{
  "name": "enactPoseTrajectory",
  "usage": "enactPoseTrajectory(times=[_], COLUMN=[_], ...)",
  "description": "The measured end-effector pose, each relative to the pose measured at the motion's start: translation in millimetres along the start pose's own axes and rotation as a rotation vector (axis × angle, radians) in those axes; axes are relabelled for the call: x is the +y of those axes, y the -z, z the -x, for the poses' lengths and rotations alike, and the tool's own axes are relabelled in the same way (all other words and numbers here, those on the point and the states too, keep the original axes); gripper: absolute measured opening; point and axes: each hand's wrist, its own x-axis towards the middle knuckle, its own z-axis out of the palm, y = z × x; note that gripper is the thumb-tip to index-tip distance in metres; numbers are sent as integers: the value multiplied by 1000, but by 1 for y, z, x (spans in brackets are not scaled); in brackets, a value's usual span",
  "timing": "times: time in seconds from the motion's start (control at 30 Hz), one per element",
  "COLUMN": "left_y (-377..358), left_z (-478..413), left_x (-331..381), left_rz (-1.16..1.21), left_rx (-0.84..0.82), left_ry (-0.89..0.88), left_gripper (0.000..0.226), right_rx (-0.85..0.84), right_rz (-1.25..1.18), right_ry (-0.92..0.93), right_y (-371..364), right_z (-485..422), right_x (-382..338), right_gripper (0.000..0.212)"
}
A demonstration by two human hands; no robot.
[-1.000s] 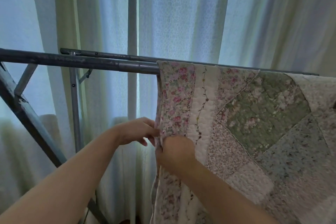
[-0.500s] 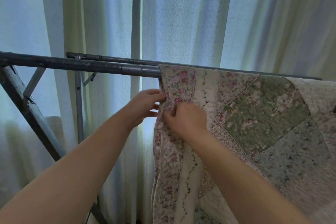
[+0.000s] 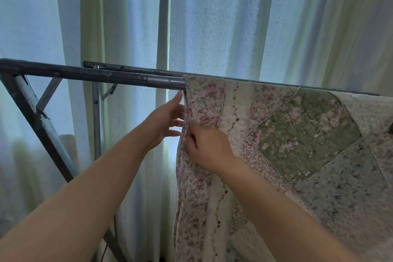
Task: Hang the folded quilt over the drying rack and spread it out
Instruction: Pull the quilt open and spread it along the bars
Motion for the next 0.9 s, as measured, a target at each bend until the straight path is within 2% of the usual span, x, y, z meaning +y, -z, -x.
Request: enactPoseTrajectory(times=[0.1,0.2,0.27,0.37,0.47,0.6,0.77,0.9], left_y=[-15,-25,-31,-38,-42,-60,-87,-105], left_z=[-2,-3,-3,4,7,2,-16,-33], left_x=[-3,-3,-2,3,10,21,32,36], left_rz=[-320,-476,-688,-1063,-1258,-1397,-1505,-1495], left_rx=[216,370,446,661,776,748,538,517], left_ry=[-183,-271,-272,-378,-629,-829,-707,-707], left_gripper=[34,31,35,33,21,35,62,62], right_rx=[63,310,414,438,336,247,181,95], right_rz=[-32,22,91,197,288,303,294,268], right_ry=[13,-11,-25,-90,-130,-72,7,104], right_y=[8,28,42,61,72,80,92,112], right_z=[4,-2,-7,-13,-14,-17,-18,-14], right_x=[8,24,39,65,88,106,124,150], right_gripper=[15,12,21,36,44,53,59,57])
